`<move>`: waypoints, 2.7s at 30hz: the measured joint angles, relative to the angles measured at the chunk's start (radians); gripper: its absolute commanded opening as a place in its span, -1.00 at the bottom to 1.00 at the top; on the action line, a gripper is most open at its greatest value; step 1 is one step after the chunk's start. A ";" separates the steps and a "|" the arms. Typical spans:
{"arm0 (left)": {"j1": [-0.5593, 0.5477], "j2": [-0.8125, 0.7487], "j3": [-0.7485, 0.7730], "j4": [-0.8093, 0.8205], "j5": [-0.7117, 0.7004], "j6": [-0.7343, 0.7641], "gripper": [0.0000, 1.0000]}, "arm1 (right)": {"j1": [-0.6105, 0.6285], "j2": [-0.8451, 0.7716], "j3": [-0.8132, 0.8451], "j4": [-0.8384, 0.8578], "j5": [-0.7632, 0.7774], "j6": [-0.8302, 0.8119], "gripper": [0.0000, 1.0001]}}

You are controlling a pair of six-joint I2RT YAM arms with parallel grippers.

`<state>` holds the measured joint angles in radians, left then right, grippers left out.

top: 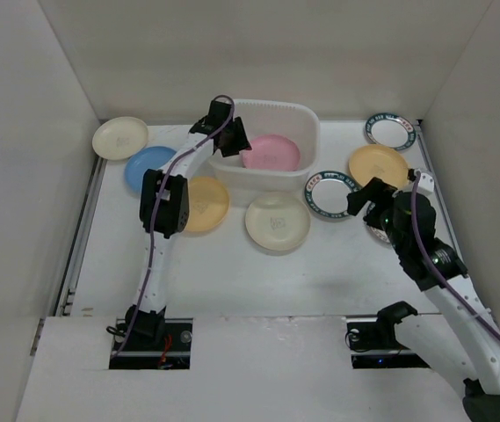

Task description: Place the plates into the plastic bin on the countertop

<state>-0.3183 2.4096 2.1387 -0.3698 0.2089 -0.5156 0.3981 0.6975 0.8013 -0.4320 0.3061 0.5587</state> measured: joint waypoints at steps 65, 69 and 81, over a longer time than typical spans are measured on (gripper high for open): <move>0.274 -1.099 -0.725 0.090 -0.243 -0.017 1.00 | -0.710 0.138 -0.418 0.120 -0.253 0.913 -1.00; 0.276 -1.090 -0.725 0.097 -0.243 -0.027 1.00 | -0.563 0.027 -0.342 -0.026 -0.253 0.961 -1.00; 0.274 -1.048 -0.767 0.129 -0.243 -0.054 1.00 | -0.325 0.281 0.288 -0.082 -0.306 0.720 -1.00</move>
<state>-0.0444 1.3613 1.3720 -0.2405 -0.0338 -0.5694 0.0727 0.9787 1.0897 -0.5137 -0.0002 1.2789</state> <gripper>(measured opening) 0.997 0.035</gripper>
